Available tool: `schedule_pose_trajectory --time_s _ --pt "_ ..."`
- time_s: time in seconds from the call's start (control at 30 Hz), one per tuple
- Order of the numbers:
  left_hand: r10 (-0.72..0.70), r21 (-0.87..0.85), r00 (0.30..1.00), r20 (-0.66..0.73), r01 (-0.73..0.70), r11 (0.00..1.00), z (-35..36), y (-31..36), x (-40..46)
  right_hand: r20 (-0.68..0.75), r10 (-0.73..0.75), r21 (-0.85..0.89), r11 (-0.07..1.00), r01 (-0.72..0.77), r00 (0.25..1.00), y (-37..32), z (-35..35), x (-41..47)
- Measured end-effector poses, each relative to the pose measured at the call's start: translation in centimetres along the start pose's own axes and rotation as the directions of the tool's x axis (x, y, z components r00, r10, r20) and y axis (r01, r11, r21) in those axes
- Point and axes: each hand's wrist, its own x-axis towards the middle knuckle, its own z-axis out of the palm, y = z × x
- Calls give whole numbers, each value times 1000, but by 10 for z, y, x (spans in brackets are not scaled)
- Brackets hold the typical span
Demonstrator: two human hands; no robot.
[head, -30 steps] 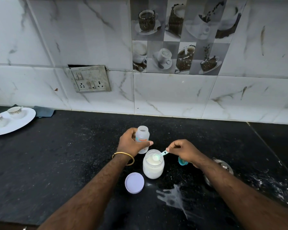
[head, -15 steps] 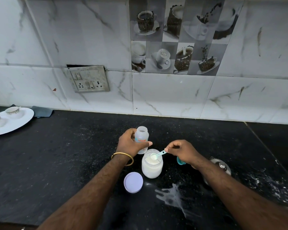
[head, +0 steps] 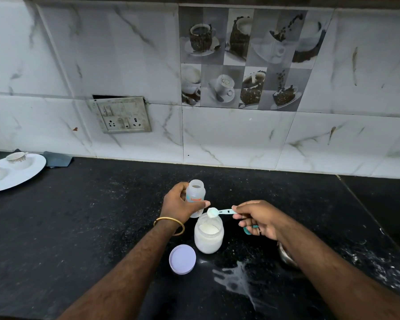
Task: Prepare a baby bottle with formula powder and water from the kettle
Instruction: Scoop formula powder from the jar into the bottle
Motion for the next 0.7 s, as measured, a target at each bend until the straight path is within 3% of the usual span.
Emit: schedule_pose_trajectory --time_s 0.23,0.57,0.7 --pt "9 -41 1000 -10 -9 999 6 1 3 -29 -117 100 988 119 993 -36 -19 -20" --pt "9 -57 1000 11 -8 998 5 4 1 -9 -70 104 992 71 997 -43 -14 -23" --pt "14 -55 1000 17 -13 998 5 1 -4 -38 -126 162 978 131 991 -49 -11 -24"
